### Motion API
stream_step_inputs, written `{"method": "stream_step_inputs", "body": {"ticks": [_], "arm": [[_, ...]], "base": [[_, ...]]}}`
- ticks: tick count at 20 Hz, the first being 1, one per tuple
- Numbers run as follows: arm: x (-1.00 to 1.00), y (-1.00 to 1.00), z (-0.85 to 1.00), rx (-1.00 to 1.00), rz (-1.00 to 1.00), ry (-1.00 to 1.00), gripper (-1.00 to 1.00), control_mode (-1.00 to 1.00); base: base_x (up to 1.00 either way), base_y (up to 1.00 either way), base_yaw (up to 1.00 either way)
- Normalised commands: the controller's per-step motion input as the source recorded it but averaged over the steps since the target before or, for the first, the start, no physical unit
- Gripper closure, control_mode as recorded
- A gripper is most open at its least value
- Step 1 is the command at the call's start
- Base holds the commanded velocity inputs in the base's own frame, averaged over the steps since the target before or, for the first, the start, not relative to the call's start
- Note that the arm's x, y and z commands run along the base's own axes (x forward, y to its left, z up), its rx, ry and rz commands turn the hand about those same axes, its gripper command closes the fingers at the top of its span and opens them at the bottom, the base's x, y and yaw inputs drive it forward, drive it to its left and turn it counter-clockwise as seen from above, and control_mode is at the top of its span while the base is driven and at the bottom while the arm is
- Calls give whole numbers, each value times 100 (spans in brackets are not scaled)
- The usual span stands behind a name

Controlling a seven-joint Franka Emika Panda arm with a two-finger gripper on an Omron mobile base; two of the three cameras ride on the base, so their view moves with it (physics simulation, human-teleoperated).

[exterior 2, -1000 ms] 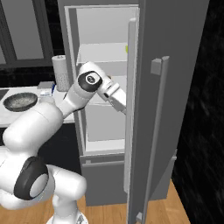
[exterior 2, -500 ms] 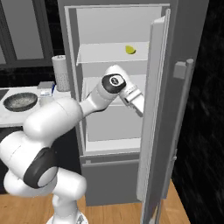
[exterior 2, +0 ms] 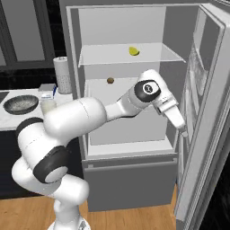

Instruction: Grab a lemon wedge from the fridge and one ice cube from the ice bowl, and put them in the glass of lemonade.

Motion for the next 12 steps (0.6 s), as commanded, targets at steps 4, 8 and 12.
{"method": "stream_step_inputs", "body": {"ticks": [4,8,12], "arm": [[-33,-68,-6,2,-4,-18,-100,-100],[-77,0,24,0,-1,-15,-100,-100],[-92,31,58,1,0,-11,-100,-100]], "base": [[0,0,0],[0,0,0],[0,0,0]]}}
